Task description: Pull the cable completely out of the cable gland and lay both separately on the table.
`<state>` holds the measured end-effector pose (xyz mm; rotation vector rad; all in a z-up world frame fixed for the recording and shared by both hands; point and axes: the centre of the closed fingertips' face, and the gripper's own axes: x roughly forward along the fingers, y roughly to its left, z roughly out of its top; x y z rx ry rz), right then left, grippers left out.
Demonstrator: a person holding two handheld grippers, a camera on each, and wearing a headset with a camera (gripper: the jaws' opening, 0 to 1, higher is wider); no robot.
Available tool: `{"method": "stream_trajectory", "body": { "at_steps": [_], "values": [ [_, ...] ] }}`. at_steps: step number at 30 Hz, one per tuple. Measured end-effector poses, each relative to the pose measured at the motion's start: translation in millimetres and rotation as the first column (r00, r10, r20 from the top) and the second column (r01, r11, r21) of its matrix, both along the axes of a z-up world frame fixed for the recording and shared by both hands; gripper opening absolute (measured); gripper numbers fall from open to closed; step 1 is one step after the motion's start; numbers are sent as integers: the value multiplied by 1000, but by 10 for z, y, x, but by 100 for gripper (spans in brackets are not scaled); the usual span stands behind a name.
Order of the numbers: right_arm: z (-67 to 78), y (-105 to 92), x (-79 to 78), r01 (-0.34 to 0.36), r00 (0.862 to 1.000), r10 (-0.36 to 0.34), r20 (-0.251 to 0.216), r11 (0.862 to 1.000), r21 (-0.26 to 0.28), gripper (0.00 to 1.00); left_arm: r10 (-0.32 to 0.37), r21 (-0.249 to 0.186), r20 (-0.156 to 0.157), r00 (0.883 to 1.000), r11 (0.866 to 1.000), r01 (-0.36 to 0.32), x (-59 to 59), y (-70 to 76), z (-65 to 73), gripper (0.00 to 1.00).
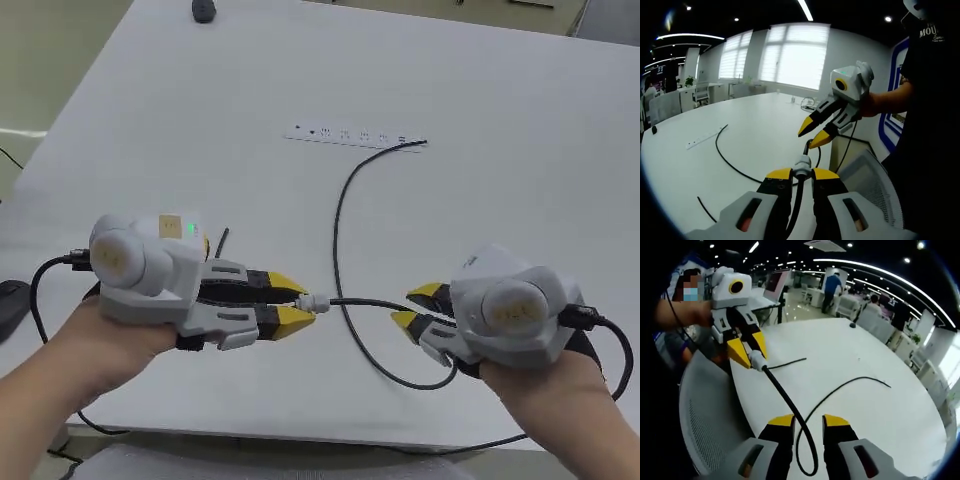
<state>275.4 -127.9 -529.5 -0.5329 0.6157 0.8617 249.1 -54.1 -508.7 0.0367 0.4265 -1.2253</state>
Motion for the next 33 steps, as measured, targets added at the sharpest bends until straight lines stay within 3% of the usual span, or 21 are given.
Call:
{"method": "stream_trajectory", "body": {
  "at_steps": [1, 5, 9, 12, 15, 18, 28, 30, 31, 33],
  "values": [
    [41, 50, -17, -21, 1000, 21, 15, 1000, 4, 19, 0, 0, -2, 1000, 1000, 0, -2, 0, -3, 15],
    [137, 291, -125, -125, 989, 130, 70, 990, -64, 19, -3, 3, -1, 1000, 1000, 3, -3, 11, -13, 15],
    [156, 456, -181, -205, 970, 220, 107, 970, -133, 17, -7, 3, 1, 1000, 1000, 7, -4, 9, -13, 15],
    [143, 548, -203, -257, 950, 285, 129, 946, -197, 14, -13, 3, 3, 1000, 1000, 13, -10, -3, -10, 15],
    [129, 590, -218, -271, 946, 299, 125, 941, -202, 11, -19, 5, 6, 1000, 1000, 19, -16, -8, -11, 15],
    [109, 616, -227, -299, 933, 335, 128, 924, -238, 9, -25, 8, 11, 1000, 1000, 25, -22, -10, -17, 15],
    [74, 624, -206, -313, 926, 354, 128, 913, -260, 1, -40, 19, 24, 999, 999, 40, -20, -12, -24, 15],
    [73, 619, -198, -305, 931, 342, 127, 920, -245, 0, -40, 18, 25, 999, 999, 40, -15, -13, -18, 15],
    [72, 614, -195, -289, 940, 320, 119, 931, -223, 0, -40, 17, 25, 999, 999, 39, -12, -15, -18, 15],
    [54, 594, -183, -283, 943, 313, 113, 933, -221, 0, -43, 21, 28, 999, 999, 42, -10, -17, -21, 15]
  ]
}}
